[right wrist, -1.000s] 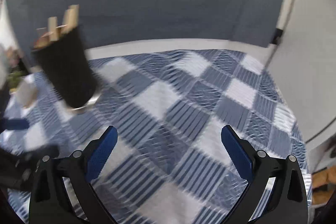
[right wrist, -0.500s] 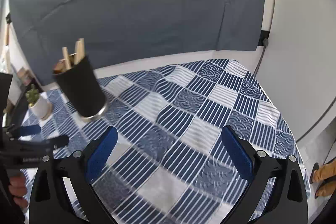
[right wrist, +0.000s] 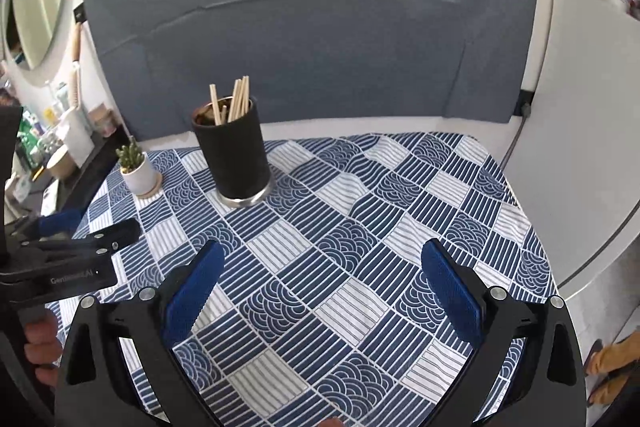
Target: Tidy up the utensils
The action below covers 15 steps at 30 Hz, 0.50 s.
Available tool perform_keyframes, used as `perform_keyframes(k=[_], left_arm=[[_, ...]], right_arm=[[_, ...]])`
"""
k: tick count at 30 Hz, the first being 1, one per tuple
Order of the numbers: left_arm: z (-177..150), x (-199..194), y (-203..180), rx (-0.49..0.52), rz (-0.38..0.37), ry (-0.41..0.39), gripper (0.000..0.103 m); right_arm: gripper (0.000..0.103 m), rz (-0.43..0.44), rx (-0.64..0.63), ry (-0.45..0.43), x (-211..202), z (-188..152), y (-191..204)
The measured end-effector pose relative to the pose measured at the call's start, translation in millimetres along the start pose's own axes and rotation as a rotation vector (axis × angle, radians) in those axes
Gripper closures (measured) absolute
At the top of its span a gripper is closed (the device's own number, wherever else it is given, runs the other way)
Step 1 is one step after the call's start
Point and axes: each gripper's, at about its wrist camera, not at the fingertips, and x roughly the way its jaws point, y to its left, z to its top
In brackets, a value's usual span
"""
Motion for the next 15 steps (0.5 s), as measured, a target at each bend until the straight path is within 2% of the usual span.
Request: perform_keyframes(k=[6,15], left_arm=[[-2.5,-17.1,-2.2,0.02,-0.017,-0.059,0.006],[-0.5,-20.5,-5.1,0.056,0.002,-0.079,0.006]], right_arm=[[0.008,0.001,-0.028,-0.022,-14.4,1.8,9.6],[0.008,-0.009,-0.054,-0.032,-20.5,1.3,15.2]])
